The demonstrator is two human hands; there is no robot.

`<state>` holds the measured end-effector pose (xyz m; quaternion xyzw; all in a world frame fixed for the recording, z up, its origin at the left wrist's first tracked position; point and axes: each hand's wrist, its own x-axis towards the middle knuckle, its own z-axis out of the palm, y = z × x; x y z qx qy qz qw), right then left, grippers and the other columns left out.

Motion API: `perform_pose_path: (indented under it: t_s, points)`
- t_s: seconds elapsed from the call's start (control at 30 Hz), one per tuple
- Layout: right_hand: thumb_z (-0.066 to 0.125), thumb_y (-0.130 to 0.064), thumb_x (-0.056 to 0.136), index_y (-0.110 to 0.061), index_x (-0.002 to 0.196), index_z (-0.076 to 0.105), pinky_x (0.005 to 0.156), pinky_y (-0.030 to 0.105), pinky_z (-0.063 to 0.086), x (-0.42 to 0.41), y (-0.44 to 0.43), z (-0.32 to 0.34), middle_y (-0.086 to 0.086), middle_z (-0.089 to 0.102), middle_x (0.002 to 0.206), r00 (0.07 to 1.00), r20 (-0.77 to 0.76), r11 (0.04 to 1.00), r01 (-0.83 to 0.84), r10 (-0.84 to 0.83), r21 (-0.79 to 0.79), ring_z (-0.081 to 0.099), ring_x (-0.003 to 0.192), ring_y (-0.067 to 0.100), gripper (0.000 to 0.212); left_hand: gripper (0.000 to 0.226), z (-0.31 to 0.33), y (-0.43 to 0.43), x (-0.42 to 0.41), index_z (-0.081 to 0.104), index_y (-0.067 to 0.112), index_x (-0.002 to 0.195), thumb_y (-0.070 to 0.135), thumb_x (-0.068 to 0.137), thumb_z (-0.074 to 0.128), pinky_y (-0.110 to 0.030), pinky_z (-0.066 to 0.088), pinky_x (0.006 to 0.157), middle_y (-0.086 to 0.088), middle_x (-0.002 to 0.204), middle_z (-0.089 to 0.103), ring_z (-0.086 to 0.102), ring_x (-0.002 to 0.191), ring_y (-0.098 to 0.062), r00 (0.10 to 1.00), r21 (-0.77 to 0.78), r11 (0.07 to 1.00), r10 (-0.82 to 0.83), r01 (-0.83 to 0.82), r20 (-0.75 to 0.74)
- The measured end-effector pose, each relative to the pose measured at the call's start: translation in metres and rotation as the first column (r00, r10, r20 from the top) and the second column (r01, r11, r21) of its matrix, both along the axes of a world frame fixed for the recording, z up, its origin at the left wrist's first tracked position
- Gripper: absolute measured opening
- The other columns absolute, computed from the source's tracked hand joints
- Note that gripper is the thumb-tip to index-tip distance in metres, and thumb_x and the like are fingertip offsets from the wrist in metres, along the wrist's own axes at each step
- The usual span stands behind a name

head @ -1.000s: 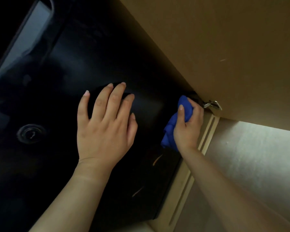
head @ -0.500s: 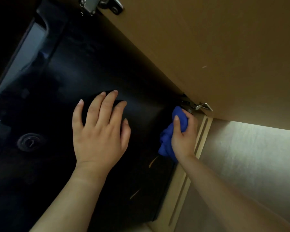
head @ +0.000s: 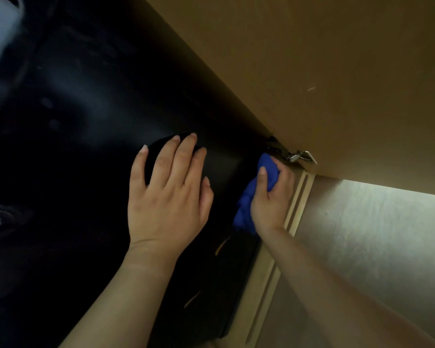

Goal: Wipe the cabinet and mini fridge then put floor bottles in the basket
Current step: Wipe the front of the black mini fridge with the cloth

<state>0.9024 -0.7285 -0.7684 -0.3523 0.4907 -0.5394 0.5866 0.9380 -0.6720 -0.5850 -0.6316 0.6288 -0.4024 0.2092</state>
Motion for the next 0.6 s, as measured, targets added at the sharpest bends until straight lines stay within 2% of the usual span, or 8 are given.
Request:
perform_pose_path:
  t_s: [0.07, 0.13, 0.2, 0.3, 0.47, 0.6]
  points:
    - [0.048, -0.030, 0.097, -0.018, 0.125, 0.049, 0.106, 0.036, 0.034, -0.001, -0.010, -0.016, 0.002, 0.048, 0.125, 1.000, -0.002, 0.997, 0.013, -0.013, 0.079, 0.045, 0.116, 0.011, 0.030, 0.042, 0.000, 0.000, 0.000, 0.054, 0.012, 0.129, 0.033, 0.095, 0.040, -0.042, 0.010, 0.113, -0.006, 0.141, 0.049, 0.037, 0.130, -0.022, 1.000, 0.001, 1.000, 0.005, -0.005, -0.002]
    - [0.048, -0.030, 0.097, -0.018, 0.124, 0.049, 0.105, 0.038, 0.036, -0.003, -0.008, -0.025, 0.001, 0.048, 0.122, 1.000, 0.015, 0.988, 0.013, -0.016, 0.151, 0.046, 0.112, 0.010, 0.030, 0.042, -0.001, 0.000, 0.000, 0.054, 0.012, 0.129, 0.033, 0.096, 0.040, -0.042, 0.010, 0.113, -0.006, 0.141, 0.049, 0.037, 0.130, -0.022, 1.000, 0.000, 1.000, 0.010, -0.010, -0.001]
    - [0.049, -0.029, 0.096, -0.018, 0.125, 0.049, 0.106, 0.032, 0.035, -0.004, 0.000, -0.024, 0.001, 0.048, 0.123, 1.000, 0.029, 0.989, 0.009, -0.013, 0.150, 0.045, 0.111, 0.007, 0.031, 0.042, -0.001, 0.000, 0.000, 0.054, 0.012, 0.129, 0.033, 0.096, 0.040, -0.042, 0.010, 0.113, -0.006, 0.141, 0.049, 0.036, 0.130, -0.022, 1.000, -0.004, 1.000, 0.011, -0.011, -0.001]
    - [0.049, -0.028, 0.096, -0.020, 0.126, 0.050, 0.105, 0.021, 0.032, -0.001, 0.005, -0.012, 0.001, 0.047, 0.128, 0.999, 0.040, 0.998, 0.003, -0.005, 0.056, 0.043, 0.118, 0.007, 0.031, 0.042, -0.001, 0.000, 0.001, 0.054, 0.012, 0.129, 0.034, 0.096, 0.040, -0.042, 0.010, 0.113, -0.006, 0.142, 0.049, 0.036, 0.130, -0.023, 1.000, -0.009, 1.000, 0.007, -0.007, 0.005]
    - [0.047, -0.027, 0.097, -0.019, 0.127, 0.050, 0.102, 0.014, 0.030, 0.003, 0.002, -0.009, -0.002, 0.045, 0.128, 0.999, 0.023, 1.000, 0.022, -0.022, 0.014, 0.042, 0.120, 0.007, 0.031, 0.041, -0.002, 0.000, 0.001, 0.055, 0.012, 0.128, 0.033, 0.096, 0.040, -0.041, 0.011, 0.112, -0.006, 0.141, 0.049, 0.037, 0.130, -0.023, 1.000, -0.018, 1.000, -0.005, 0.006, 0.009]
    - [0.048, -0.031, 0.097, -0.022, 0.127, 0.049, 0.107, 0.028, 0.035, 0.002, 0.004, -0.019, -0.001, 0.046, 0.129, 0.999, 0.040, 0.994, 0.032, -0.036, 0.101, 0.044, 0.120, 0.008, 0.031, 0.041, -0.002, -0.001, 0.001, 0.053, 0.012, 0.129, 0.034, 0.097, 0.039, -0.041, 0.010, 0.112, -0.006, 0.142, 0.048, 0.036, 0.131, -0.023, 1.000, -0.009, 1.000, -0.001, 0.001, 0.007]
